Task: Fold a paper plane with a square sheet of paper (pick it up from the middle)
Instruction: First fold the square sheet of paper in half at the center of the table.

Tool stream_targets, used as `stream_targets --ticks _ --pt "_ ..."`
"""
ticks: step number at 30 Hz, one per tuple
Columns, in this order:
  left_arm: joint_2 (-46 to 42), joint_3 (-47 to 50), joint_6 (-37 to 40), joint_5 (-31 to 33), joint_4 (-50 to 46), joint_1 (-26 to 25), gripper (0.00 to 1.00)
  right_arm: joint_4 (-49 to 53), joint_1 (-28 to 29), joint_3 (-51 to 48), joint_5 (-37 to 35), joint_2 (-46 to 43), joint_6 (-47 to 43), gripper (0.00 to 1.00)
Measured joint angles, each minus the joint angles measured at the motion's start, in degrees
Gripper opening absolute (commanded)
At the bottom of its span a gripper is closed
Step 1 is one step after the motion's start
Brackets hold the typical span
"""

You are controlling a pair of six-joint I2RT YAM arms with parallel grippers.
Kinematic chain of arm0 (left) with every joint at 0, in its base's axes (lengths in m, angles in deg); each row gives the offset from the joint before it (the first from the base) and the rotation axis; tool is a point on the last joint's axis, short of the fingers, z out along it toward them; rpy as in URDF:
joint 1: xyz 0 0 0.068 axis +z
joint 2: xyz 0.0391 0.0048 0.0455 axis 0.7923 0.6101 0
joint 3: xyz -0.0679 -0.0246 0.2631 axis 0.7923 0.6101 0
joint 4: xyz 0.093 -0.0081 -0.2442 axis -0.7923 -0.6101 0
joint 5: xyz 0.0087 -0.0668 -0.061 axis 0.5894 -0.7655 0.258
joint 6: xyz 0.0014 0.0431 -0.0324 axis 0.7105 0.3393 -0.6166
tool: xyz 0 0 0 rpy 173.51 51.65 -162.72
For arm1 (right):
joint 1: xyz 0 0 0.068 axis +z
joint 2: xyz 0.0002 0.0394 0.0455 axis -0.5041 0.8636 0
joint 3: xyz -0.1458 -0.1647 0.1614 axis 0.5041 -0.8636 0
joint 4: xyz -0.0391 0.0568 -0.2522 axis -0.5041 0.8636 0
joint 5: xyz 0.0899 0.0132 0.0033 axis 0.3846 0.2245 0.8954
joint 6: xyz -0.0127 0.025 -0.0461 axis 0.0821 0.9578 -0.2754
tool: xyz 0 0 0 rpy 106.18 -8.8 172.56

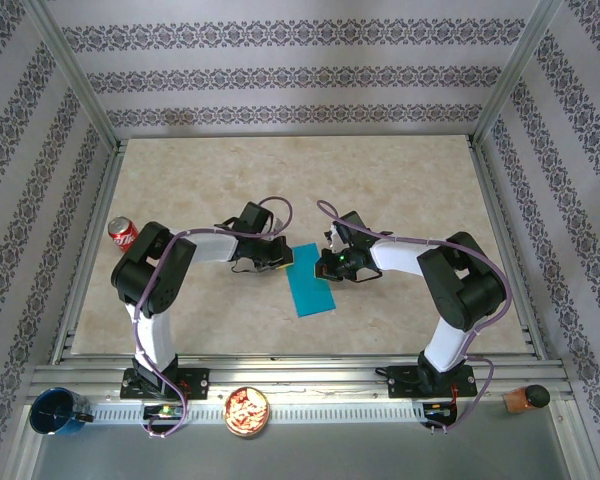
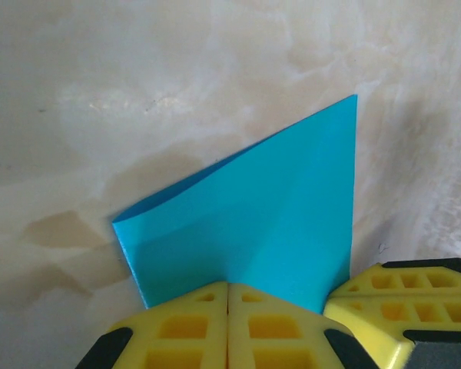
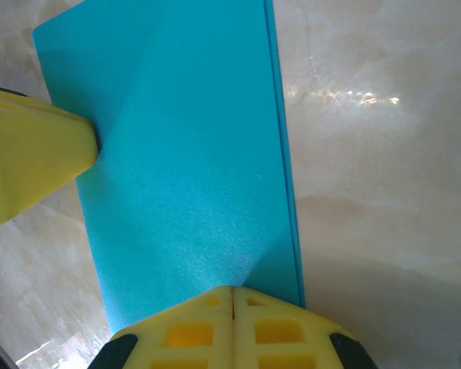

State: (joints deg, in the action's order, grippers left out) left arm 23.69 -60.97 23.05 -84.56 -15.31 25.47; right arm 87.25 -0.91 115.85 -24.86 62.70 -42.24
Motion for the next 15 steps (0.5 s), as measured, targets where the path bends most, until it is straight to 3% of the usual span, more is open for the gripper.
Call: stream_targets --ticks 15 --pt "0.3 1.1 -4.0 -1.9 3.1 4.5 0.08 -0.2 0.0 0.0 0.0 0.0 0.0 0.0"
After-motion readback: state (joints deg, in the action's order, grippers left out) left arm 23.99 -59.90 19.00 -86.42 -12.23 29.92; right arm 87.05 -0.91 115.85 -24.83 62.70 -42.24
